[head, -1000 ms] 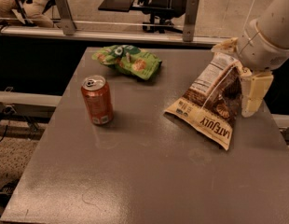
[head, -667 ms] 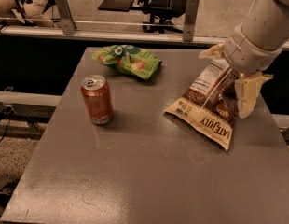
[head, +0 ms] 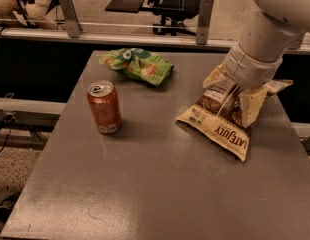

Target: Pick brown chip bag

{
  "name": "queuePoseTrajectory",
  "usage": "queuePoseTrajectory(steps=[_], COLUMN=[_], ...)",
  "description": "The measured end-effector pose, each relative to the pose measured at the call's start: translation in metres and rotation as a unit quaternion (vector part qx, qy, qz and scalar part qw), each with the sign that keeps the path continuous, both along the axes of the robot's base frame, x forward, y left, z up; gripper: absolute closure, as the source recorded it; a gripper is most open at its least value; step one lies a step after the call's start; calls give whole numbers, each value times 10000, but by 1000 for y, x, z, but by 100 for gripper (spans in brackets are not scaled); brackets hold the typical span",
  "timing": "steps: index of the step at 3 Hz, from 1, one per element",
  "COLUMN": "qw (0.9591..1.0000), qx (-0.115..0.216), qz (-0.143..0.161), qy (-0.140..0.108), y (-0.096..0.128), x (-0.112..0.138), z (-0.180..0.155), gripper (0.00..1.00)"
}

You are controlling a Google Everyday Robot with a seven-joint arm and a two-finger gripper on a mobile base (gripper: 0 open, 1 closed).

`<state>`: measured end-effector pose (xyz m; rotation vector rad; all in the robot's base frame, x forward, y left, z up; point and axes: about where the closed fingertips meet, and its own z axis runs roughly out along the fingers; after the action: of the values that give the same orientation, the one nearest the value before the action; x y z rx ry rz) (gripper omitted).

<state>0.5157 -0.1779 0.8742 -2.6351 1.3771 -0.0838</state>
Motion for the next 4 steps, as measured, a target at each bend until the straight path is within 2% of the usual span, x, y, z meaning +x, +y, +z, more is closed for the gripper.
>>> queuePoseTrajectory(steps=[1,2,3,4], qw=[9999,9999,9989,9957], qx=[-50,61,366,747], qz=[136,137,187,356], qy=[86,13,-228,-409], y=[4,7,13,18], x=[-2,-1,0,-5], z=[-5,4,28,62], gripper=[47,70,94,100])
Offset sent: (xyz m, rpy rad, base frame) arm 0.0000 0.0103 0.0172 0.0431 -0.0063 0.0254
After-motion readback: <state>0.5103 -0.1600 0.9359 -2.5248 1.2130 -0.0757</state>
